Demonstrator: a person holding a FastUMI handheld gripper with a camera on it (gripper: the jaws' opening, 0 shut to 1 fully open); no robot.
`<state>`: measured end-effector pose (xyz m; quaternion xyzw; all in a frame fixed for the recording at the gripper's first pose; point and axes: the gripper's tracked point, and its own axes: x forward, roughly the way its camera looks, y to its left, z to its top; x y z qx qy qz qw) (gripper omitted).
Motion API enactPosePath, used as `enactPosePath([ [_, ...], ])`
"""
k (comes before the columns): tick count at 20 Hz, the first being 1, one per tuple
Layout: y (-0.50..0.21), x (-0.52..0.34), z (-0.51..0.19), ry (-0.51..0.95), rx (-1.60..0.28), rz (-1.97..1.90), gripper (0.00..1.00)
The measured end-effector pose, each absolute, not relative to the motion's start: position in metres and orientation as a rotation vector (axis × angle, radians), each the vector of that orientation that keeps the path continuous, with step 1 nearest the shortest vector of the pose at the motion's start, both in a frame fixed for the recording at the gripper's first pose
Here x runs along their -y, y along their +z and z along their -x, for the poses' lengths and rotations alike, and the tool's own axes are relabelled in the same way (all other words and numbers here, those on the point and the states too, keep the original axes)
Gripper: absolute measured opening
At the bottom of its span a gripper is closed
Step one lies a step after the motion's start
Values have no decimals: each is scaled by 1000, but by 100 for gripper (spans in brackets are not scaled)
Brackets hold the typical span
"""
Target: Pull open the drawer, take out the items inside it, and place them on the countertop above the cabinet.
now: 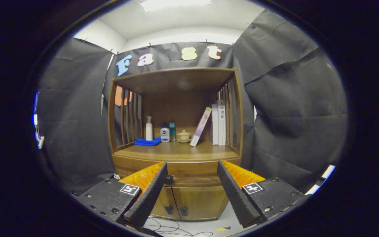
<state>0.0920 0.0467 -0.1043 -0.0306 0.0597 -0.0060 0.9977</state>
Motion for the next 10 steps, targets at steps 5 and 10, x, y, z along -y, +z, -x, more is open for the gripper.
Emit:
enactPosePath([
  [5, -159, -56, -138, -13, -171, 30, 99],
  [10, -202, -63, -184, -18, -202, 38, 99],
])
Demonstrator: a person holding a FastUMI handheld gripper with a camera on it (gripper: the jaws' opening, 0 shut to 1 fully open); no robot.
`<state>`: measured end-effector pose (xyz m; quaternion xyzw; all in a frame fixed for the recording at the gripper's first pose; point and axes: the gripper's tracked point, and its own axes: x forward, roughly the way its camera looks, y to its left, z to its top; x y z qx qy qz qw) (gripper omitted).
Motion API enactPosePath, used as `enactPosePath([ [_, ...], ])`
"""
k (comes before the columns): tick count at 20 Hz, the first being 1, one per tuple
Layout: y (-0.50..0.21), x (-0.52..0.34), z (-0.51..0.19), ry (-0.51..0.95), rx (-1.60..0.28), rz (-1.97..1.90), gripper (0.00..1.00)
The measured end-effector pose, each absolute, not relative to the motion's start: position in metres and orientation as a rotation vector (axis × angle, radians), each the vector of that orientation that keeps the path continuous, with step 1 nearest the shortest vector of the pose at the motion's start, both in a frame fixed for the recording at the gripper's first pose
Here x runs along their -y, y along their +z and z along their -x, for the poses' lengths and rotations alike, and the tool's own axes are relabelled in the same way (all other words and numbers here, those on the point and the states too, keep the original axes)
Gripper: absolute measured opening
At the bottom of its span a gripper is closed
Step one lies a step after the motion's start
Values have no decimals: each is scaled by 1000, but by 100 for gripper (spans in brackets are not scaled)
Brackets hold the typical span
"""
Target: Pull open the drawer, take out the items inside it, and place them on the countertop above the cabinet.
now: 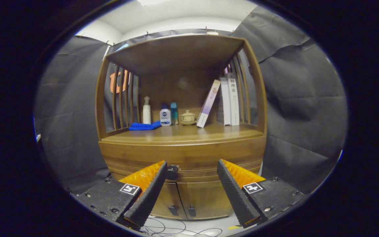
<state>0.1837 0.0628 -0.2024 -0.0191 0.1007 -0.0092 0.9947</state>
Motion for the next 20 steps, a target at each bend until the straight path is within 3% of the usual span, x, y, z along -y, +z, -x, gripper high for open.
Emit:
enactPosePath([
  [13, -274, -100, -264, -10, -283, 59, 99],
  [17, -284, -104, -273, -13, -298, 79, 87],
  [20, -284, -101, -277, -51, -290, 63, 70],
])
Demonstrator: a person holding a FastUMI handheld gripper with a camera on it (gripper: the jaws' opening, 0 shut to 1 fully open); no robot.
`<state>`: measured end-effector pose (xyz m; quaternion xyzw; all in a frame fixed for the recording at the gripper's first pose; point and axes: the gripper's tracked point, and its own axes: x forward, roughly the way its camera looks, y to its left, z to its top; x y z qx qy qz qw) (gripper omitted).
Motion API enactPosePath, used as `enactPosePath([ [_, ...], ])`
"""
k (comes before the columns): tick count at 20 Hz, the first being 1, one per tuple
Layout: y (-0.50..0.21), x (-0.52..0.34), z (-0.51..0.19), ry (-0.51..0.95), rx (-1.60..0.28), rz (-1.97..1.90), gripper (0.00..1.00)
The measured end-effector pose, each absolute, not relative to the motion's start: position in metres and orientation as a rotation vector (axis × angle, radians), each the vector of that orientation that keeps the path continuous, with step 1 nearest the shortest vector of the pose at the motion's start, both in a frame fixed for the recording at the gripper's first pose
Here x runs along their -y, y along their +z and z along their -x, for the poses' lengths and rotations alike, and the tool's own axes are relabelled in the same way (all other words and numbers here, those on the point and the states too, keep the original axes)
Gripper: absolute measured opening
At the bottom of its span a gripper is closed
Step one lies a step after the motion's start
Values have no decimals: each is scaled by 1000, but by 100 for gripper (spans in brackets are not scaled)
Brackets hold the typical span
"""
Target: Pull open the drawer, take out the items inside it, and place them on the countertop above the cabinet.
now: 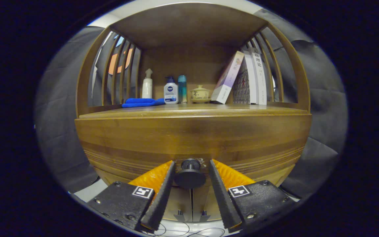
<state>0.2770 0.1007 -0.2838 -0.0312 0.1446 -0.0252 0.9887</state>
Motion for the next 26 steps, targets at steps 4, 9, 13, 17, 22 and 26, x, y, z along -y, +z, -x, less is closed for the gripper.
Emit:
enactPosePath([
  [4, -287, -103, -273, -61, -295, 44, 53],
  [9, -289, -103, -275, -59, -309, 63, 44],
  [13, -287, -102, -272, -65, -314, 74, 41],
  [17, -286, -103, -258, -62, -313, 72, 41],
  [22, -283, -102, -233, -58, -319, 64, 41],
  [26, -281, -102, -211, -54, -316, 59, 41],
])
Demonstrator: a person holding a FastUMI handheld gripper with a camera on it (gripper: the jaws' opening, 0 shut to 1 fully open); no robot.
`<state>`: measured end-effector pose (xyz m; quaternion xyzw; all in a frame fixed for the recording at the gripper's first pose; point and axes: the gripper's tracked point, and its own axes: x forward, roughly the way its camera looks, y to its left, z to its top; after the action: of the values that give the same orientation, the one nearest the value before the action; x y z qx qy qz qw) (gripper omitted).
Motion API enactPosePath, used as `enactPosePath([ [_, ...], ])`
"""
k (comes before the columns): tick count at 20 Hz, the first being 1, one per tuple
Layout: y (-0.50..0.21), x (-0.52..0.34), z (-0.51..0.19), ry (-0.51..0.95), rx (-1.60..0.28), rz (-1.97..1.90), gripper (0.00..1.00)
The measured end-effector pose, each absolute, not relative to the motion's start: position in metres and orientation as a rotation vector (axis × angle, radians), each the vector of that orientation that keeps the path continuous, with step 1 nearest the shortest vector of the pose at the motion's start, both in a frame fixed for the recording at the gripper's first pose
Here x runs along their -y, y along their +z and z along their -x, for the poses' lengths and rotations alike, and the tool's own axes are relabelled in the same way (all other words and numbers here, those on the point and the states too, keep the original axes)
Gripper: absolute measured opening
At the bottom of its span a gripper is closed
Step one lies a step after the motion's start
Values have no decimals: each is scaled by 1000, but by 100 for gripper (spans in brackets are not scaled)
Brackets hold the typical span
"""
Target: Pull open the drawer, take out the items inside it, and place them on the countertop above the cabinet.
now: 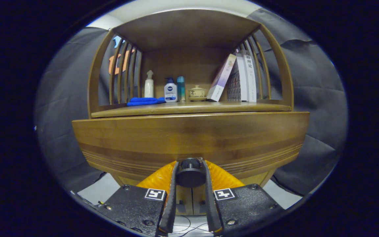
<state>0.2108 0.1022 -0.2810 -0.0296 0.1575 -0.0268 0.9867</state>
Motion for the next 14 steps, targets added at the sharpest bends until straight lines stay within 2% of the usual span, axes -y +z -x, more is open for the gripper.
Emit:
enactPosePath([
  [14, -274, -100, -143, -37, -320, 57, 41],
])
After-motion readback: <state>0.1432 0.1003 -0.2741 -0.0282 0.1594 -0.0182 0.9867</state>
